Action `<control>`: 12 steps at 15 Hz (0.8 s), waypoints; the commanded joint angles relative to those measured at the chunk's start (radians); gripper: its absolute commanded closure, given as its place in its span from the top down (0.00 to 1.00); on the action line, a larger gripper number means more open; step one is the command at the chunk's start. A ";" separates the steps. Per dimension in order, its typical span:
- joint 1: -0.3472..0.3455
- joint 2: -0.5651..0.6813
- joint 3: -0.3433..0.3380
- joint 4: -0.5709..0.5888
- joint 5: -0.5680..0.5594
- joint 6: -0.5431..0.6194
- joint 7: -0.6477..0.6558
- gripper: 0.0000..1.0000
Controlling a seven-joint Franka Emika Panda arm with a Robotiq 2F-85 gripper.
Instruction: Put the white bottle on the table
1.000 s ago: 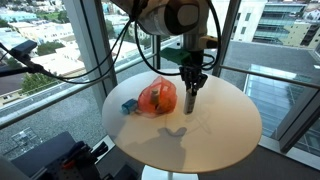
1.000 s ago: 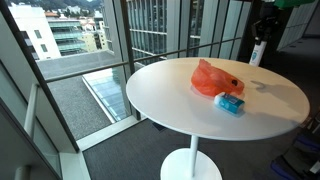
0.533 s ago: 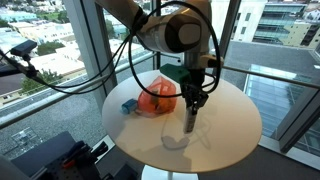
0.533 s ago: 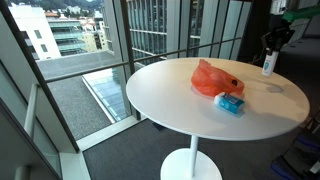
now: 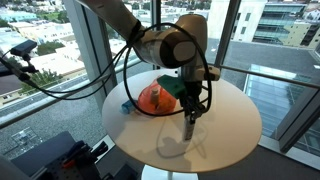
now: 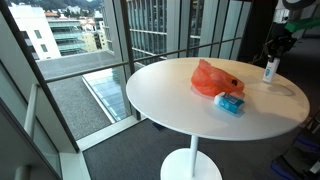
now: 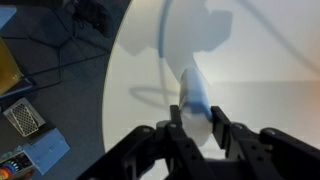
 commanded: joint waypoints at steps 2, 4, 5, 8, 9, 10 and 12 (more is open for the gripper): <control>-0.013 -0.011 -0.006 -0.029 -0.020 0.035 0.016 0.12; -0.015 -0.014 -0.009 -0.032 -0.016 0.038 0.011 0.60; -0.016 -0.016 -0.010 -0.033 -0.016 0.039 0.009 0.61; -0.020 -0.033 -0.005 -0.033 -0.001 0.025 -0.014 0.82; -0.019 -0.041 -0.002 -0.031 0.001 0.014 -0.020 0.91; -0.017 -0.052 0.001 -0.032 0.002 0.007 -0.027 0.98; -0.013 -0.073 0.011 -0.032 0.006 -0.011 -0.043 1.00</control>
